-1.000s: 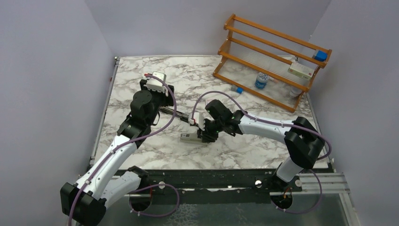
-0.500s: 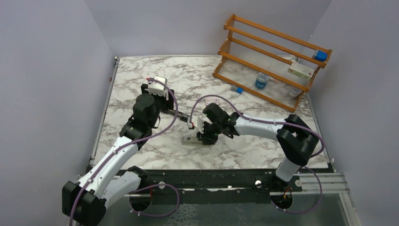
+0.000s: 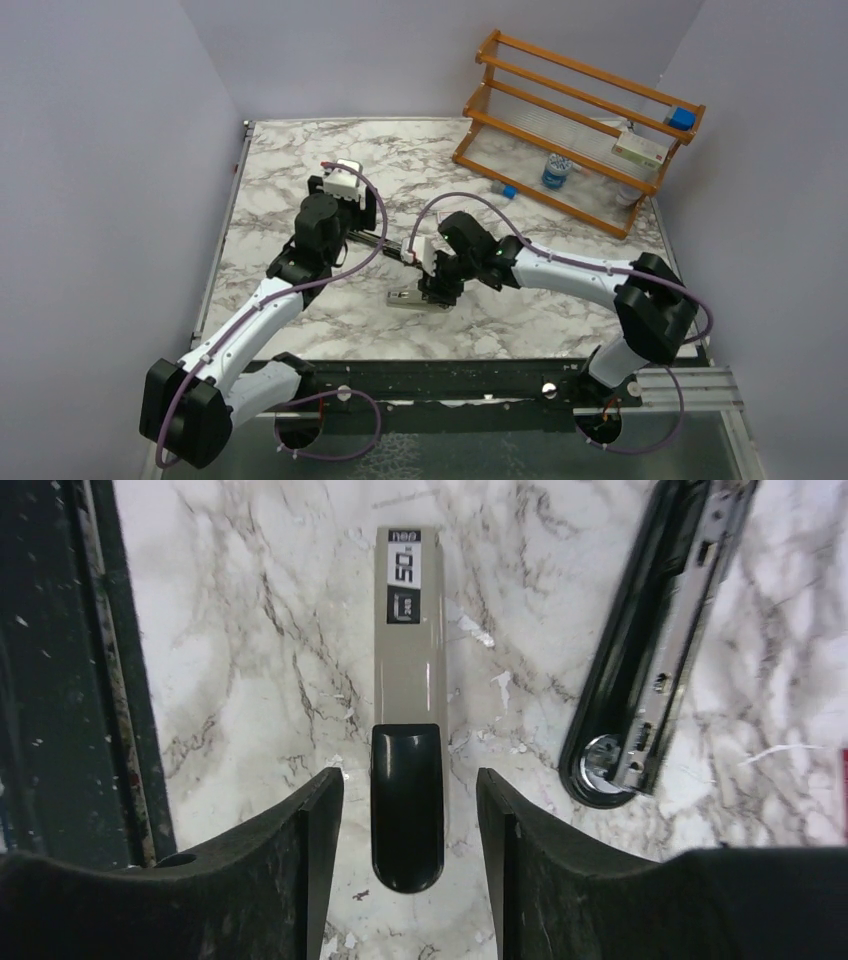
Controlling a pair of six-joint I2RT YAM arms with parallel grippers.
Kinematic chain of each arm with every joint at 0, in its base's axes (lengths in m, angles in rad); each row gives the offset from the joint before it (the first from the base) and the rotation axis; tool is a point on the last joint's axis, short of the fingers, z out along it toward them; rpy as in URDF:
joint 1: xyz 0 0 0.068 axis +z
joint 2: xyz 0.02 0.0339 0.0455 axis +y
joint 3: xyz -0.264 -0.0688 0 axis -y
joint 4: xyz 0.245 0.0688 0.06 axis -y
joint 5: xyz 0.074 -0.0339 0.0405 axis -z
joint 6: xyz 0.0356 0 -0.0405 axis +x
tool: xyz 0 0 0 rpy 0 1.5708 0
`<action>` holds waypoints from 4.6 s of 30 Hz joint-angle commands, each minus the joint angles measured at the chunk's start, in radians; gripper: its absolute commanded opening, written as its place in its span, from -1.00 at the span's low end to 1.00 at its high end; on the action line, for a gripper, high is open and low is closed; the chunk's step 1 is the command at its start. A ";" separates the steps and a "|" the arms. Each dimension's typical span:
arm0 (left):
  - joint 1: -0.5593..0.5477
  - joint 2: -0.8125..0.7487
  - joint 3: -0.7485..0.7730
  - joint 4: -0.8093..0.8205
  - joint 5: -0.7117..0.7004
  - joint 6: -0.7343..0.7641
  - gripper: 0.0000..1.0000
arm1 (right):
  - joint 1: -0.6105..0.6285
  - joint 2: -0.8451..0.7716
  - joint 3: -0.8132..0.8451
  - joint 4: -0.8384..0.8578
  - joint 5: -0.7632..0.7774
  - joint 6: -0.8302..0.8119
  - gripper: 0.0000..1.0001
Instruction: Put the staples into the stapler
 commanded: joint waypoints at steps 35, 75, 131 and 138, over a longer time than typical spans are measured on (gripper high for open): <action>-0.228 0.158 0.038 -0.431 1.010 0.742 0.64 | -0.173 -0.666 -0.586 0.333 0.447 0.896 0.30; -0.363 0.571 0.249 -0.583 0.695 0.802 0.03 | -0.176 -0.680 -0.635 0.382 0.406 0.876 -0.06; -0.358 0.104 -0.082 0.035 0.841 0.572 -1.00 | -0.176 -0.180 -0.512 0.454 0.389 1.048 0.13; -0.344 0.085 -0.084 0.013 0.837 0.580 -1.00 | -0.176 -0.215 -0.522 0.473 0.354 1.054 0.13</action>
